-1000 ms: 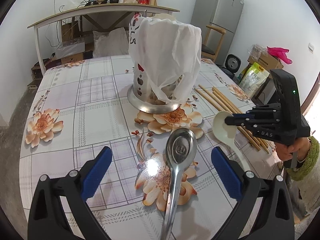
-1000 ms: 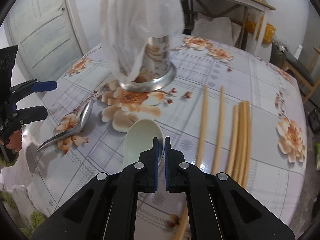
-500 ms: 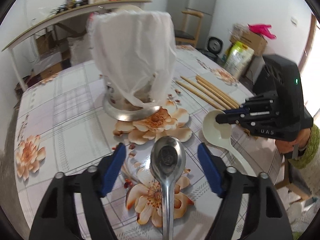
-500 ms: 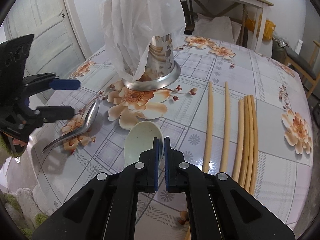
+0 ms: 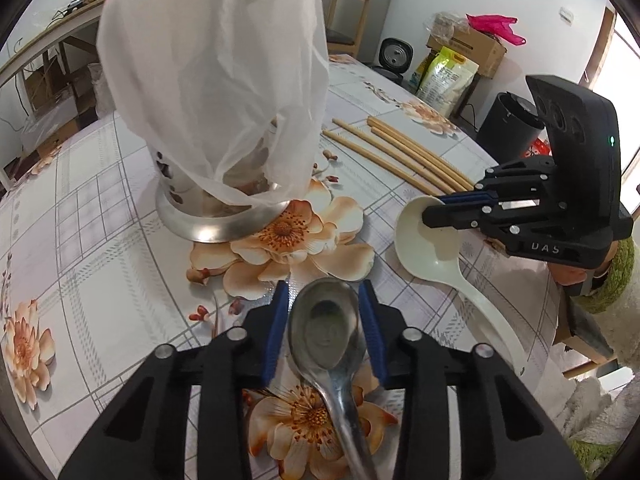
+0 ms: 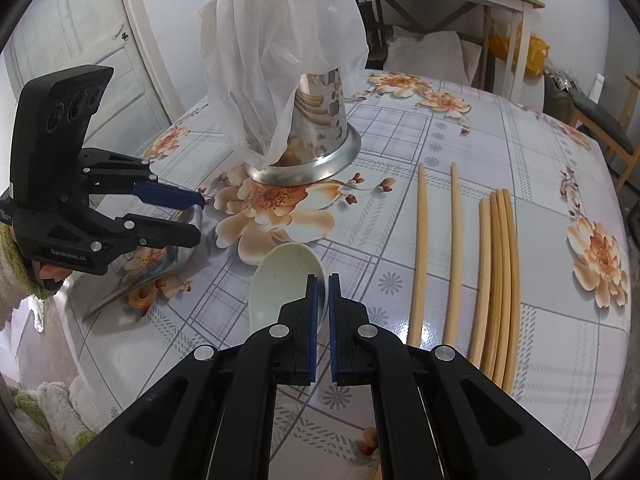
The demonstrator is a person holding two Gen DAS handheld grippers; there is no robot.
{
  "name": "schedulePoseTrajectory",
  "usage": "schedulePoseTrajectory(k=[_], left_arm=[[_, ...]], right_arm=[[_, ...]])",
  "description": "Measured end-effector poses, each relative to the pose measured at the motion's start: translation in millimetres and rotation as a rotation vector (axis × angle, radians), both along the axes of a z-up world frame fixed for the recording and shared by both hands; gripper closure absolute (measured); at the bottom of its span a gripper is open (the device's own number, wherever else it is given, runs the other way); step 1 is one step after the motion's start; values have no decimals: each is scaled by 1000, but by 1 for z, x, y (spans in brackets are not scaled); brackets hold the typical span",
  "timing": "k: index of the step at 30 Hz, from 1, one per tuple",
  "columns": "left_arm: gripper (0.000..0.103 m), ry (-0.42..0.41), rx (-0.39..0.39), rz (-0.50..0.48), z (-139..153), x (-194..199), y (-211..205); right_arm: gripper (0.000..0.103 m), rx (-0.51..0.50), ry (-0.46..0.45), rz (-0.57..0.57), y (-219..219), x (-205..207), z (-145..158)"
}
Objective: Organize utensils
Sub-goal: 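Close the left tool on the large metal spoon while the right tool holds the white paddle raised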
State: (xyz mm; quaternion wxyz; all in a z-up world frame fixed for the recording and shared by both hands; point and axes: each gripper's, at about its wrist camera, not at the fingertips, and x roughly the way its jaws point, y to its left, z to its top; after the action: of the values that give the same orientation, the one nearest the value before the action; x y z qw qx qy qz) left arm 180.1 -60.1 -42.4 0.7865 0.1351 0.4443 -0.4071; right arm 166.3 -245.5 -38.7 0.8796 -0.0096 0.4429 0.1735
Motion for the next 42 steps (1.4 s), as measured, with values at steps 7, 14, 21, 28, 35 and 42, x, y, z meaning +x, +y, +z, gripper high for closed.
schedulePoseTrajectory(k=[7,14,21,28,35,42], left_arm=[[91,12,-14,9,-1,0,0],[101,7,-19,32,4,-5,8],[102,18,-40,54,6,-12,17],[100,43,-40,31,6,-13,16],[77,48,-20,1,4,-12,11],[77,66,-6,-12,-3,-5,9]], right_arm=[[100,17,6,-8,0,2,-1],[100,65,31,-21,-4,4,-1],[91,128,55,-14,-8,9,1],[83,140,75,-2,-6,14,0],[83,146,80,3,-6,16,-1],[83,149,81,11,-6,17,-2]])
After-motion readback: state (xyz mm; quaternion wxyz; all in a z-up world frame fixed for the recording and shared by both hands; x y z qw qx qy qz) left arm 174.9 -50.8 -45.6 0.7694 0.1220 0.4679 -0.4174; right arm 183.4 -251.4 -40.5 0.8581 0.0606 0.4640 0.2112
